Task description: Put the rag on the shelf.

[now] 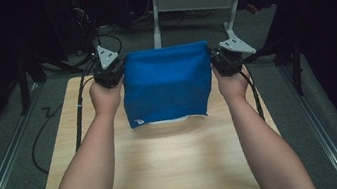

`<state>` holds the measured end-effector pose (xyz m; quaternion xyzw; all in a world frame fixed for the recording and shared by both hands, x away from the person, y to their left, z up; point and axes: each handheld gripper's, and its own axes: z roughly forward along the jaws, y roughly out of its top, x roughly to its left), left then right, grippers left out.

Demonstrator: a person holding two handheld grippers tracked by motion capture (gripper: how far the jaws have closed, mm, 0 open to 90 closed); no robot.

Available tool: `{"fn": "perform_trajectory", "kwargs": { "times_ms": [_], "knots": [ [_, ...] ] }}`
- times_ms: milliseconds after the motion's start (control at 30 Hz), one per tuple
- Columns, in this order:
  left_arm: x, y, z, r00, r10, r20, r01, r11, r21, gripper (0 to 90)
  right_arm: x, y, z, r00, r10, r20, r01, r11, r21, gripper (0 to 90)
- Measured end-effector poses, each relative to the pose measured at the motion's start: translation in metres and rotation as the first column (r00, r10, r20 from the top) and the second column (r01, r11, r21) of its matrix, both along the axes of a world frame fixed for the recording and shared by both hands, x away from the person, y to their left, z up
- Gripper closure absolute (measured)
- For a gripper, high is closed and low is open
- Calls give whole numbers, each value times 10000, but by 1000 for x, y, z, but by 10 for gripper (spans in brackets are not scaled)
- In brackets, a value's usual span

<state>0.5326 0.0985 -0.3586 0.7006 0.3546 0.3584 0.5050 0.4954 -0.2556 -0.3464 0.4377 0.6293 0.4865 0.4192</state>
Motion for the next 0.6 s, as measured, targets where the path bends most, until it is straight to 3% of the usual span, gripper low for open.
{"fn": "perform_trajectory", "kwargs": {
  "times_ms": [100, 267, 333, 600],
  "knots": [
    [1, 1, -11, 9996, -23, -267, 22, 10000, -52, 876, 2, 1, -8, 9998, 50, -167, -53, 9998, -173, 886],
    [2, 2, -32, 9963, -213, -838, 232, 9995, 216, 876, 5, 0, -25, 9980, 157, -606, -174, 9994, -287, 885],
    [0, 1, -41, 9958, -252, -885, 279, 9992, 302, 876, 6, -1, -34, 9964, 173, -827, -200, 9993, -317, 885],
    [-1, 4, -78, 9840, -471, -1716, 518, 9984, 235, 875, 3, -2, -73, 9877, 282, -1537, -334, 9989, -315, 885]
  ]
}}
